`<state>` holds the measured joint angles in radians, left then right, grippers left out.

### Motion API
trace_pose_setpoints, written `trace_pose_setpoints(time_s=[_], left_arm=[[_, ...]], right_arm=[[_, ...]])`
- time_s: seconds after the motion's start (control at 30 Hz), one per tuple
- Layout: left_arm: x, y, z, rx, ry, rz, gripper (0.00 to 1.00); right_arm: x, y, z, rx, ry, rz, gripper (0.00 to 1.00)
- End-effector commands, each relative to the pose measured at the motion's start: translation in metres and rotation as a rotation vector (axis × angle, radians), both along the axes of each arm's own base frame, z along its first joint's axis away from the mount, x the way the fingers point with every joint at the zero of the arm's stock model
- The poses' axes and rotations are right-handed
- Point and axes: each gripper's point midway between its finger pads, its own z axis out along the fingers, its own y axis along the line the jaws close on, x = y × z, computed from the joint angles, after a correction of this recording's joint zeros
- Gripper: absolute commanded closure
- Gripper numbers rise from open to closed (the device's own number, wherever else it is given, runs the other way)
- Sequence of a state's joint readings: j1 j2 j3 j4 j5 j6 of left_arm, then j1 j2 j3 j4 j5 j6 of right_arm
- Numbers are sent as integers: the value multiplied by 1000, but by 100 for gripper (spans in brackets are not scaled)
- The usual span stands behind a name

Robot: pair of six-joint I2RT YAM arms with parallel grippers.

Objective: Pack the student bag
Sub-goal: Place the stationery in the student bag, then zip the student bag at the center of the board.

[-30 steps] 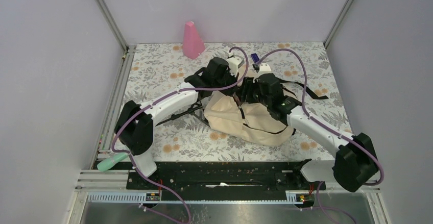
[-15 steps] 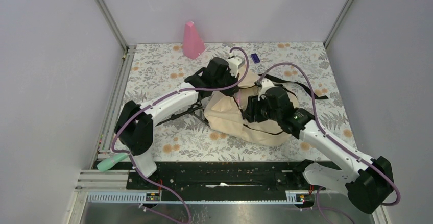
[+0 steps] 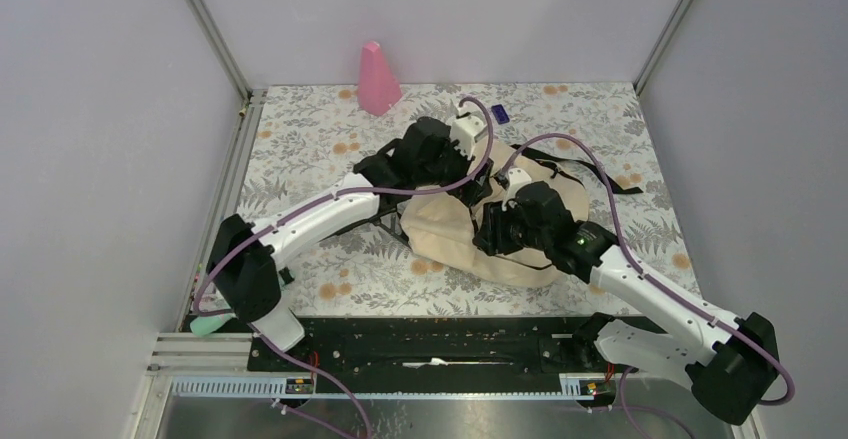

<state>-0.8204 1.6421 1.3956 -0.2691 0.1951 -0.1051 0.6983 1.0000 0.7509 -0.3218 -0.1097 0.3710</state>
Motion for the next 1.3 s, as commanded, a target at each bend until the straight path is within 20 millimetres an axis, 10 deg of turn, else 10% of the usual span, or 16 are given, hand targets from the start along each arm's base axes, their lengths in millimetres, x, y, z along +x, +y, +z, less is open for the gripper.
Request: trace_pose_setpoints(time_s=[0.0, 0.27, 0.9, 1.27], left_arm=[[8, 11, 51, -93, -132, 55, 12], [-1, 29, 84, -171, -132, 137, 3], [-41, 86, 48, -303, -64, 294, 1], [-57, 76, 7, -252, -55, 161, 1]], right_arm=[[5, 4, 9, -28, -36, -7, 50], [8, 7, -6, -109, -45, -10, 50], [30, 12, -29, -304, -75, -54, 57], [33, 4, -8, -272, -117, -135, 95]])
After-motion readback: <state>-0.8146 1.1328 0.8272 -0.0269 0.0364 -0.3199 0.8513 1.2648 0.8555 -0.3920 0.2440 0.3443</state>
